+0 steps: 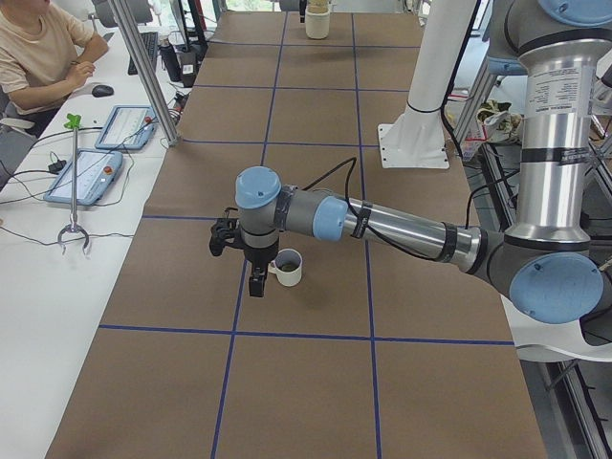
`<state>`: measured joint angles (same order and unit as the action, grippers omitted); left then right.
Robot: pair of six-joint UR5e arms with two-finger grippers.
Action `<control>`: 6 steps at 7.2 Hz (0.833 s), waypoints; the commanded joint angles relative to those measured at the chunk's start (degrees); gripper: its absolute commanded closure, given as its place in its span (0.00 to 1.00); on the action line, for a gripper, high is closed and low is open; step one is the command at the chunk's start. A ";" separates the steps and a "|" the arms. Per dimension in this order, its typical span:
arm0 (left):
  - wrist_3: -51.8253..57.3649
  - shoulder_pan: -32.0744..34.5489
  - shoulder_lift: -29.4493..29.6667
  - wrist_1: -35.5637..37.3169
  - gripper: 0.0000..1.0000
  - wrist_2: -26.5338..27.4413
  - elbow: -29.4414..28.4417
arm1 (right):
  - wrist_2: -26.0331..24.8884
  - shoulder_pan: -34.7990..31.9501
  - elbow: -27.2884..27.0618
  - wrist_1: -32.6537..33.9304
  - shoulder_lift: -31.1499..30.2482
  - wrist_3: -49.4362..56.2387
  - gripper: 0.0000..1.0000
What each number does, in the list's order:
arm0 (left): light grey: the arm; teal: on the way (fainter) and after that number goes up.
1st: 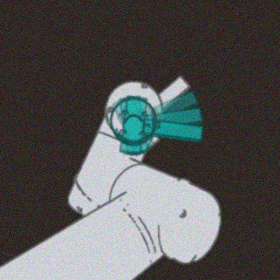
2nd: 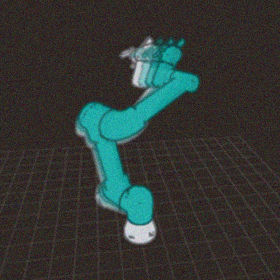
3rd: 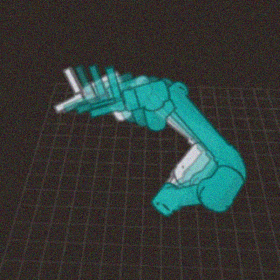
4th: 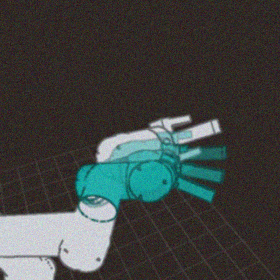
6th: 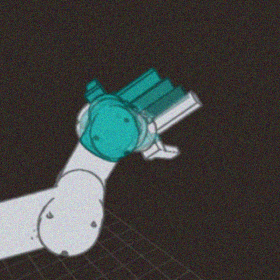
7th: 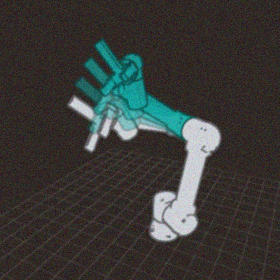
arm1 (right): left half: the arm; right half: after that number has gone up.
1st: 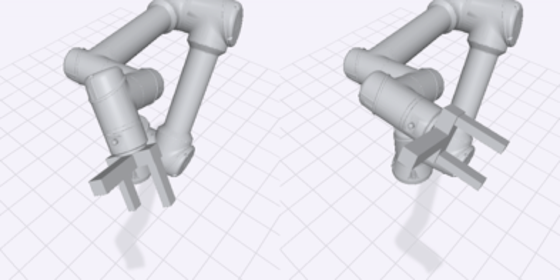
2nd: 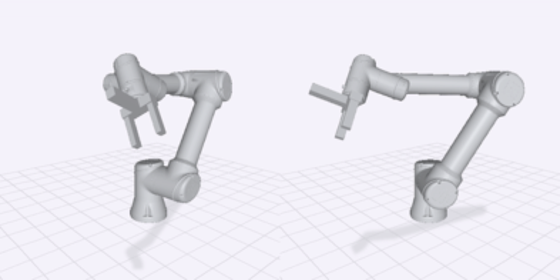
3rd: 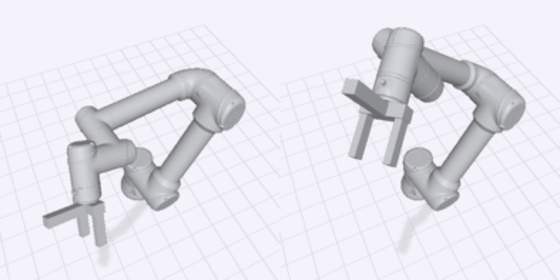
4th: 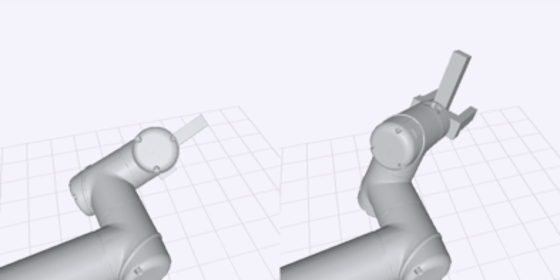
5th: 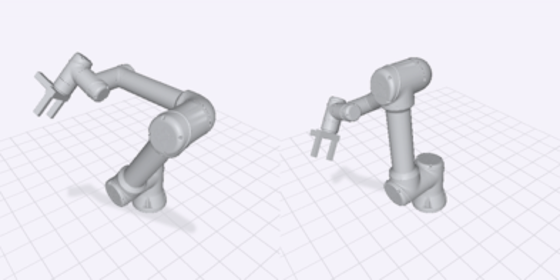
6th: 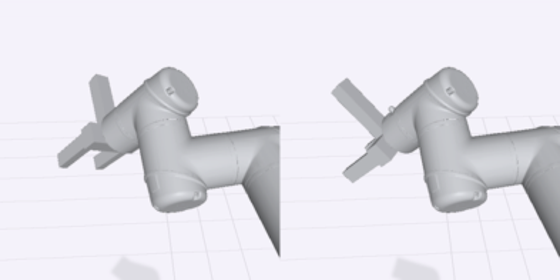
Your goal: Left arm hands cup to right arm to dump lemon
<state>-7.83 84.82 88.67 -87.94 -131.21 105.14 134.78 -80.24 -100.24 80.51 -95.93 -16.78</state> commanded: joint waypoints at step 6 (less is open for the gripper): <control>-8.40 -13.59 -1.92 -11.34 0.00 0.07 -2.22 | 0.75 0.09 -0.21 -0.09 0.92 0.00 0.00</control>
<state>-12.24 75.81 86.79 -95.87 -131.48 103.67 135.38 -80.18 -100.30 80.45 -95.17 -16.75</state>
